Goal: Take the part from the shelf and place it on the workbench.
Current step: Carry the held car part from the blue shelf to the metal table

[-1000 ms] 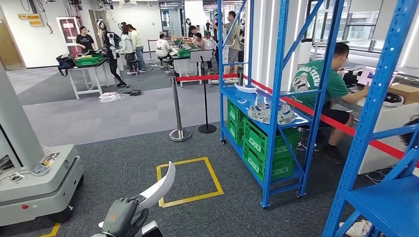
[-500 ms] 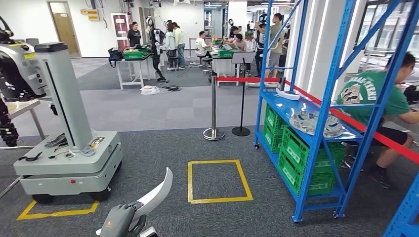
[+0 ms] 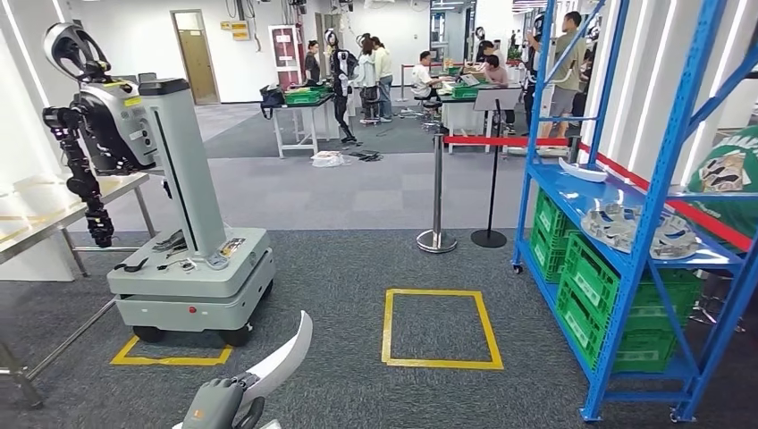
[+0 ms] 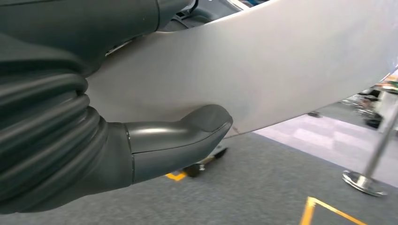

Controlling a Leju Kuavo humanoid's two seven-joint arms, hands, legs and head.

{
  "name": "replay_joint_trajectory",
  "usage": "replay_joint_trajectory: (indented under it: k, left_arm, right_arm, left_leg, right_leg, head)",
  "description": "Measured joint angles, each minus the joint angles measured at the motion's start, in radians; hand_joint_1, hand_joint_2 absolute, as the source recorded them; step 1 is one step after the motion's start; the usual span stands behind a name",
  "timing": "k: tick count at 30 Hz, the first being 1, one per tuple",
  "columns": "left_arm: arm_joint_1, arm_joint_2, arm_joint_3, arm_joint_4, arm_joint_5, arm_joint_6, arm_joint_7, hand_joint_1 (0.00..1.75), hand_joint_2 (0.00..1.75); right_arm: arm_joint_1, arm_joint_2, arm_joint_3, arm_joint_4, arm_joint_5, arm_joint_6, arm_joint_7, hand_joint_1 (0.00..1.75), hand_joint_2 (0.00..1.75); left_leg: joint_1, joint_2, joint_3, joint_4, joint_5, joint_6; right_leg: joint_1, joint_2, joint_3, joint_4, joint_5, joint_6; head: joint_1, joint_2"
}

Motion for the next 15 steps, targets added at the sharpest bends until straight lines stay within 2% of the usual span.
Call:
replay_joint_trajectory:
  k: [2,3,4,6,7,9,10,11,12,13,14,15]
  left_arm:
    - [0.001,0.003,0.0,-0.011,0.0,0.003,0.0,1.75,1.75]
    - [0.0,0.004,0.0,-0.017,0.0,0.004,-0.001,1.75,1.75]
    - [0.001,0.005,0.0,-0.021,0.0,0.005,-0.001,1.75,1.75]
    - [0.005,0.01,0.0,-0.026,0.0,0.005,-0.001,1.75,1.75]
    - [0.008,0.013,0.0,-0.029,0.001,0.006,0.0,1.75,1.75]
    - [0.012,0.012,0.0,-0.034,0.002,0.008,0.001,1.75,1.75]
    - [0.013,0.011,0.0,-0.035,0.002,0.008,0.002,1.75,1.75]
    - [0.016,0.008,0.0,-0.036,0.002,0.009,0.003,1.75,1.75]
    - [0.021,0.007,0.0,-0.036,0.001,0.009,0.005,1.75,1.75]
    - [0.025,0.006,0.0,-0.036,0.0,0.008,0.007,1.75,1.75]
    - [0.029,0.006,0.0,-0.036,0.0,0.008,0.01,1.75,1.75]
    - [0.031,0.006,0.0,-0.037,0.0,0.008,0.012,1.75,1.75]
  right_arm:
    - [0.0,0.004,0.0,0.0,0.002,0.0,0.0,0.0,0.0]
    - [0.0,0.006,0.0,0.0,0.004,0.0,0.0,0.0,0.0]
    - [-0.001,0.007,0.0,0.0,0.005,0.0,0.0,0.0,0.0]
    - [-0.003,0.008,0.0,0.0,0.006,0.0,0.0,0.0,0.0]
    - [-0.004,0.009,0.0,0.0,0.007,0.0,0.0,0.0,0.0]
    - [-0.004,0.01,0.0,0.0,0.008,0.003,0.0,0.0,0.0]
    - [-0.003,0.01,0.0,0.0,0.009,0.004,0.0,0.0,0.0]
    - [-0.002,0.011,0.0,0.0,0.009,0.006,0.0,0.0,0.0]
    - [-0.001,0.011,0.0,0.0,0.01,0.006,0.0,0.0,0.0]
    - [0.0,0.011,0.0,0.0,0.011,0.006,0.0,0.0,0.0]
    - [0.0,0.011,0.0,0.0,0.012,0.006,0.0,0.0,0.0]
    - [0.0,0.011,0.0,0.0,0.012,0.006,0.0,0.0,0.0]
  left_leg:
    - [-0.011,0.048,0.065,-0.126,0.042,0.015]
    - [-0.016,0.063,0.083,-0.161,0.048,0.022]
    - [-0.021,0.068,0.088,-0.174,0.045,0.027]
    - [-0.019,0.042,0.091,-0.181,0.049,0.037]
    - [-0.015,0.03,0.095,-0.185,0.052,0.042]
    - [-0.007,0.006,0.1,-0.193,0.058,0.051]
    - [-0.006,-0.008,0.1,-0.194,0.058,0.054]
    - [-0.005,-0.022,0.099,-0.193,0.059,0.056]
    - [-0.005,-0.036,0.098,-0.192,0.059,0.057]
    - [-0.005,-0.051,0.098,-0.19,0.058,0.057]
    - [-0.005,-0.065,0.097,-0.188,0.058,0.056]
    - [-0.004,-0.079,0.097,-0.186,0.057,0.054]
  right_leg:
    - [0.005,-0.023,0.006,0.0,-0.005,0.006]
    - [0.007,-0.034,0.009,0.0,-0.007,0.01]
    - [0.01,-0.045,0.012,-0.001,-0.009,0.015]
    - [0.011,-0.063,0.019,-0.004,-0.013,0.026]
    - [0.01,-0.051,0.021,0.001,-0.019,0.031]
    - [0.005,0.008,-0.006,0.067,-0.058,0.041]
    - [0.004,0.038,-0.035,0.129,-0.087,0.044]
    - [0.004,0.053,-0.07,0.195,-0.114,0.046]
    - [0.004,0.059,-0.099,0.246,-0.127,0.047]
    - [0.003,0.061,-0.113,0.265,-0.122,0.048]
    - [0.003,0.064,-0.109,0.247,-0.099,0.047]
    - [0.001,0.072,-0.089,0.195,-0.063,0.047]
  head:
    - [0.0,0.0]
    - [0.0,0.0]
    - [0.001,0.0]
    - [0.001,0.0]
    - [0.001,0.0]
    - [0.002,0.0]
    - [0.002,0.0]
    - [0.003,0.0]
    - [0.003,0.0]
    - [0.004,0.0]
    - [0.004,0.0]
    - [0.004,0.0]
